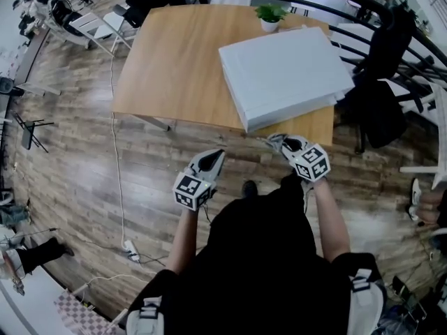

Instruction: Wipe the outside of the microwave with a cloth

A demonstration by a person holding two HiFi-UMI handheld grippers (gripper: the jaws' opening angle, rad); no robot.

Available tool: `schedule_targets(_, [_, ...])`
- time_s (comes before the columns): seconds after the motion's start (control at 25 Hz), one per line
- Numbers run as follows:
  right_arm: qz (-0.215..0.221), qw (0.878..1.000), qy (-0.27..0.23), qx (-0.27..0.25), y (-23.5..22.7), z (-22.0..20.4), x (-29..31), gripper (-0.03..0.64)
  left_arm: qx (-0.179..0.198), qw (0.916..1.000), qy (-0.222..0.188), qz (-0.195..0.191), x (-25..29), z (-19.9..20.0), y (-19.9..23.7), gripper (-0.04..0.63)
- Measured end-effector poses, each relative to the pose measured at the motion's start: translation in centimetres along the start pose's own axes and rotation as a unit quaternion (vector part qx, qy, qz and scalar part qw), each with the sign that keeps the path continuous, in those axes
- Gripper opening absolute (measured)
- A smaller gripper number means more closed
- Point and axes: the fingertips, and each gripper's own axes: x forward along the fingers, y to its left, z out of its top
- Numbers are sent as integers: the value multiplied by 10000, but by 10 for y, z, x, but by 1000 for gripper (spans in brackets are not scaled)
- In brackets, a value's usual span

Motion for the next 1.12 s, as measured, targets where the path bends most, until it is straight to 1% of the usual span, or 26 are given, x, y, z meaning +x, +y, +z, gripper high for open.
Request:
schedule_targets(0.16, [-141, 9988, -468, -98, -1, 23, -21, 38, 34, 9999, 45, -153, 8, 0, -4, 0])
schedule_targets(0.32, [-309, 9976, -611, -107, 0, 34, -41, 37, 70, 9994, 74, -316, 18, 2, -9, 0])
schedule_targets(0.4, [-414, 9963, -734, -149, -3, 34, -49, 37, 107, 9990, 100, -419, 23, 4, -14, -1])
schedule_targets(0.52, [-571, 9952, -786, -80, -5, 34, -64, 37, 187, 9983, 151, -535, 31, 6, -20, 0])
schedule_targets(0.64, [-599, 9935, -955, -134, -10, 33, -78, 37, 243, 9981, 170, -533, 39, 10, -26, 0])
schedule_targets(0.8, [-659, 9931, -958, -151, -20, 31, -95, 37, 185, 9986, 30, -492, 48, 22, -38, 0])
schedule_targets(0.88, [-698, 9920, -1044, -120, -23, 33, -104, 37, 216, 9980, 90, -582, 52, 21, -51, -2])
schedule_targets(0.96, [-725, 9913, -1101, -36, -26, 36, -113, 36, 339, 9973, 174, -633, 56, 20, -61, -1])
schedule_targets(1.04, [-673, 9913, -1132, -14, -26, 33, -116, 37, 365, 9973, 192, -608, 60, 21, -66, -1])
schedule_targets(1.12, [-589, 9917, -1139, -112, -26, 27, -119, 37, 284, 9979, 170, -564, 63, 21, -74, 0])
